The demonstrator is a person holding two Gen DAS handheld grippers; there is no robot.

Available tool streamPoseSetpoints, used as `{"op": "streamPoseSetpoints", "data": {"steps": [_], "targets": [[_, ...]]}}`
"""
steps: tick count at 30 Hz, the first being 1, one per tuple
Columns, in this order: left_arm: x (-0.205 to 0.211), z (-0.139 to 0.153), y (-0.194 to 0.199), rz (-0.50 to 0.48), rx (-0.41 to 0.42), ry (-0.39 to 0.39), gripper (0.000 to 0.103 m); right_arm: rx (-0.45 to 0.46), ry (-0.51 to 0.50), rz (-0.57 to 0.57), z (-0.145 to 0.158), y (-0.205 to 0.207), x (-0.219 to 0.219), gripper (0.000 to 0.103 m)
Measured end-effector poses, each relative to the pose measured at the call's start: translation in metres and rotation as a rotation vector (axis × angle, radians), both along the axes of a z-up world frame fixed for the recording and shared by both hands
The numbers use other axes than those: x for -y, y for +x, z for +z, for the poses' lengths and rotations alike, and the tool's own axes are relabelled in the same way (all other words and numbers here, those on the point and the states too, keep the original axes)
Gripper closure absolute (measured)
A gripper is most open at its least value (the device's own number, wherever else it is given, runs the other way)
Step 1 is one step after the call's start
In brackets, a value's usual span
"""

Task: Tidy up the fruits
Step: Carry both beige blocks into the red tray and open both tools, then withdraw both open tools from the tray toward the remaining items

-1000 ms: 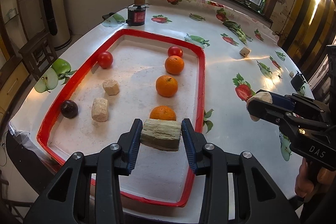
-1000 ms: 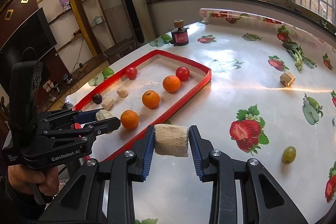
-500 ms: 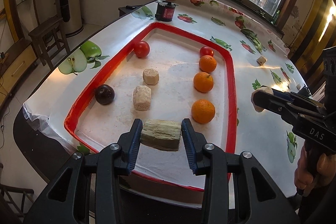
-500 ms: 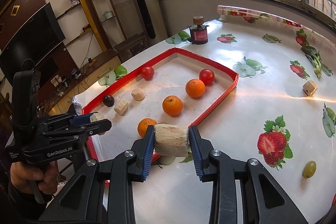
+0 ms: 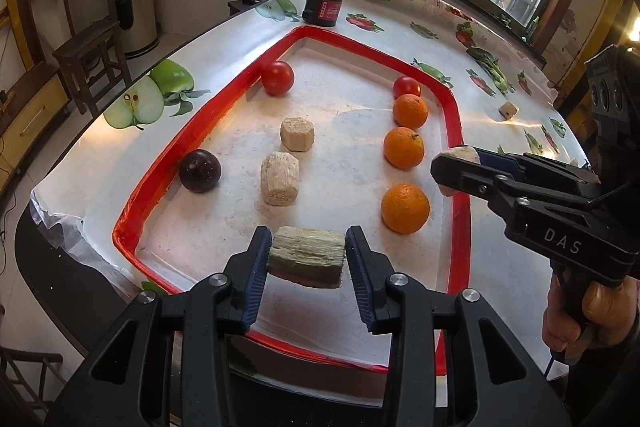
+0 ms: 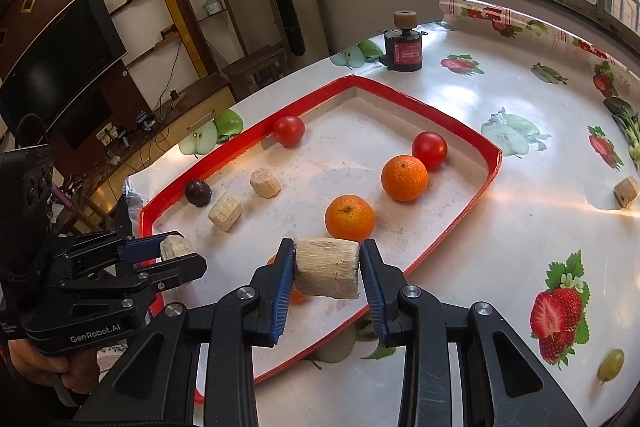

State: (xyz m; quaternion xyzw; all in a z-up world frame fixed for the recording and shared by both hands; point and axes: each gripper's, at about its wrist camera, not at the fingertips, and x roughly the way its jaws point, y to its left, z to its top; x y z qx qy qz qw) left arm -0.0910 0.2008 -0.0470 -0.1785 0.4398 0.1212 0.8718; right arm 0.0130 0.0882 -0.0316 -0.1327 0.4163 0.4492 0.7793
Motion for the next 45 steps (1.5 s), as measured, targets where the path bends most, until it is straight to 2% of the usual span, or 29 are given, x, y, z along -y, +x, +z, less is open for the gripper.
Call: {"op": "streamPoseSetpoints", "data": {"steps": [9, 16, 23, 27, 31, 45], "targets": [[0.001, -0.013, 0.011, -0.009, -0.033, 0.008, 0.067, -0.004, -0.053, 0.011, -0.020, 0.011, -0.012, 0.070], [0.000, -0.013, 0.013, -0.003, -0.042, 0.023, 0.067, -0.025, -0.045, 0.006, -0.024, 0.015, -0.011, 0.066], [0.002, -0.013, 0.013, 0.004, -0.062, 0.041, 0.066, -0.022, -0.033, 0.003, -0.019, 0.013, -0.006, 0.064], [0.002, -0.009, 0.010, 0.019, -0.056, 0.047, 0.054, -0.014, -0.014, -0.007, -0.010, 0.012, 0.003, 0.062], [0.003, -0.006, 0.008, 0.018, -0.050, 0.054, 0.054, -0.005, 0.007, -0.021, -0.001, 0.011, 0.014, 0.059], [0.018, 0.006, 0.007, -0.001, -0.038, 0.073, 0.054, -0.001, 0.034, -0.094, 0.010, 0.012, 0.062, 0.059]]}}
